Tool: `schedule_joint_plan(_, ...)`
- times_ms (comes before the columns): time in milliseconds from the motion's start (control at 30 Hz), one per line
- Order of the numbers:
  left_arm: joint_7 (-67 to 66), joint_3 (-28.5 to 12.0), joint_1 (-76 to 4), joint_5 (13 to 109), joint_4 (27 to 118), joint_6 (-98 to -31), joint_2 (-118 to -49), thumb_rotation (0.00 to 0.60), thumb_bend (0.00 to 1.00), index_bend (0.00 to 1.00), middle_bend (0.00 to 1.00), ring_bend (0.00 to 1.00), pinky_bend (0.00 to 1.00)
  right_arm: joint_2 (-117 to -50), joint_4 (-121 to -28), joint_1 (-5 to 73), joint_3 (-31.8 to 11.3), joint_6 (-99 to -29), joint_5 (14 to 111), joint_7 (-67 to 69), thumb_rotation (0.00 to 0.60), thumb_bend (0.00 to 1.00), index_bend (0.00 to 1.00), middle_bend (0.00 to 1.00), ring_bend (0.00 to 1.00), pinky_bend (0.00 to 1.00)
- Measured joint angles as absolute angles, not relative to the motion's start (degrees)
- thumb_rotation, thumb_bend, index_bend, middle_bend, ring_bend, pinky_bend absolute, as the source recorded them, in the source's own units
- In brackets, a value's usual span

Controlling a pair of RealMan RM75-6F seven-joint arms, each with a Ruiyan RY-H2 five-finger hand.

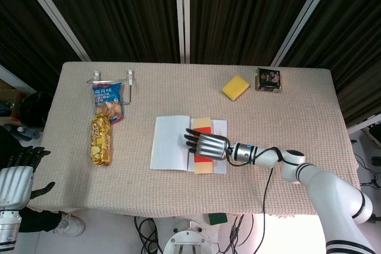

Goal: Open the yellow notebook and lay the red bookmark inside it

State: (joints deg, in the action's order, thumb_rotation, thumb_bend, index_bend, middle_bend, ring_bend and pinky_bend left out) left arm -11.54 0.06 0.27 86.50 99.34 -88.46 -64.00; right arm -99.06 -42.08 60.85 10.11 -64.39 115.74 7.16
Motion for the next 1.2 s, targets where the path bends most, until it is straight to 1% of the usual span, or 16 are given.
schedule_joint_plan(233,-10.91,0.02,0.24,86.6,98.72,-88.42,-64.22,0.6,0.0,0.27,0.22,0.14,0.15,-99.71,-42.37,60.6,9.55,-62.94,113.43,4.96,0.6,0.23,0.35,0.21,0.1,0.09)
schedule_joint_plan(300,-10.8,0.02,0.21,86.61,98.58,-88.36,-64.35,0.6,0.0,0.27,0.22,0.14,0.15,-99.76,-42.66,60.54,9.46,-62.55,112.95,4.61,0.6,0.23,0.32,0.21,0.1,0.09)
schedule_joint_plan(467,-10.56,0.07,0.25,86.67,98.28,-88.36,-64.55,0.6,0.0,0.27,0.22,0.14,0.15,-99.88,-43.85,60.26,9.25,-62.03,111.75,3.85,0.6,0.23,0.24,0.19,0.09,0.08)
schedule_joint_plan(733,-10.06,0.19,0.57,86.76,97.91,-88.71,-64.59,0.6,0.0,0.27,0.22,0.14,0.15,-100.04,-44.6,59.65,9.23,-61.97,110.65,2.67,0.6,0.23,0.16,0.16,0.06,0.06)
schedule_joint_plan(933,-9.82,0.24,0.58,86.77,97.6,-88.58,-64.75,0.6,0.0,0.27,0.22,0.14,0.15,-99.66,-45.94,58.63,8.84,-62.73,109.47,2.19,0.6,0.25,0.13,0.15,0.06,0.06)
schedule_joint_plan(1000,-9.75,0.22,0.58,86.8,97.51,-88.58,-64.76,0.6,0.0,0.27,0.22,0.14,0.15,-99.15,-46.87,58.24,8.56,-63.09,108.9,2.29,0.6,0.29,0.12,0.17,0.07,0.08)
schedule_joint_plan(1100,-9.59,0.24,0.63,86.79,97.32,-88.61,-64.81,0.6,0.0,0.27,0.22,0.14,0.15,-97.81,-48.86,57.39,8.02,-63.45,107.53,2.55,0.6,0.46,0.1,0.2,0.09,0.13)
schedule_joint_plan(1133,-9.51,0.23,0.63,86.76,97.26,-88.58,-64.83,0.6,0.0,0.27,0.22,0.14,0.15,-97.15,-49.83,56.98,7.75,-63.43,106.77,2.69,0.6,0.54,0.09,0.22,0.09,0.14)
schedule_joint_plan(1200,-9.41,0.19,0.57,86.68,97.13,-88.43,-64.93,0.6,0.0,0.27,0.22,0.14,0.15,-96.21,-51.14,56.35,7.2,-63.17,105.29,2.88,0.6,0.63,0.06,0.23,0.09,0.14)
